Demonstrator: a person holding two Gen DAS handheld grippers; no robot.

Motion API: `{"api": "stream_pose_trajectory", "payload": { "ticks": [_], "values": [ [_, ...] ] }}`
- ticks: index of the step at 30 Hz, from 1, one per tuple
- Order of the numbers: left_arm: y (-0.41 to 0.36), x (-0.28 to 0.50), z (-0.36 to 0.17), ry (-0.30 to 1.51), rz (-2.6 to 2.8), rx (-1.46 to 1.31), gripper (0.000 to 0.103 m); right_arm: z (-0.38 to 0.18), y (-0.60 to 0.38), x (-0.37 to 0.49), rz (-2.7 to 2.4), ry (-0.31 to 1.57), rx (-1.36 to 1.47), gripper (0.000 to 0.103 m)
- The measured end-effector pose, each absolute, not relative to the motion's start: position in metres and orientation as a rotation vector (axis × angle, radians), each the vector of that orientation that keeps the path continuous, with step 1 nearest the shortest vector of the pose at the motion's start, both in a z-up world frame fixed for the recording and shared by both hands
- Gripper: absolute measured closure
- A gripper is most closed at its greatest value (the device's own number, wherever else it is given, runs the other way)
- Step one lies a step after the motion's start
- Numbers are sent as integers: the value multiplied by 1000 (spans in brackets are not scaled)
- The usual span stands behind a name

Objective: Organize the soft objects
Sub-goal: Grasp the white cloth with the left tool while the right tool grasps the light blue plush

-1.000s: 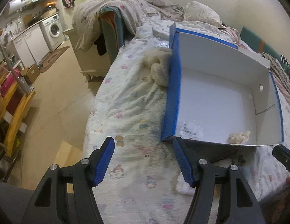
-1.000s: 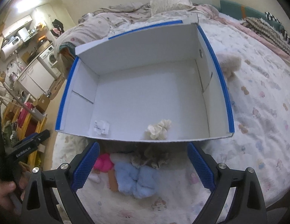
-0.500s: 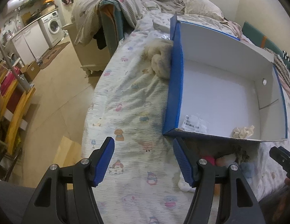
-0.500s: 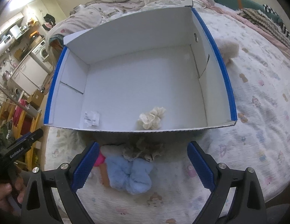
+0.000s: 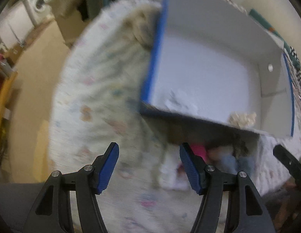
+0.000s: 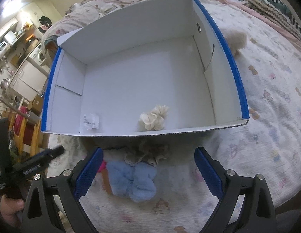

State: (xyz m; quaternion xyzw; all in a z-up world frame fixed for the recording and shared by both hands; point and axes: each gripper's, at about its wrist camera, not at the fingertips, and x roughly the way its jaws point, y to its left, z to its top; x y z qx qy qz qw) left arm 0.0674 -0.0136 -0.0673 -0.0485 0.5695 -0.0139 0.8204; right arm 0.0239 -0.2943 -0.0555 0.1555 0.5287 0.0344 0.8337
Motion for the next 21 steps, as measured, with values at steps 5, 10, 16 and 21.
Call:
{"api": "stream_pose_trajectory", "payload": {
  "ticks": [5,10,16,21],
  "values": [
    [-37,70,-101,1377,-108,-91,44,-57,-301,25,61,1125,351,2],
    [-45,70,-118,1458,-113,-106,65,-62,-306,26,50,1143,362,2],
    [-32,74,-130,1523,-125,-176,82,-67,-305,31,46,1162,364,2],
    [-27,74,-118,1469,-171,-153,83,-69,-304,31,37,1172,352,2]
  ]
}}
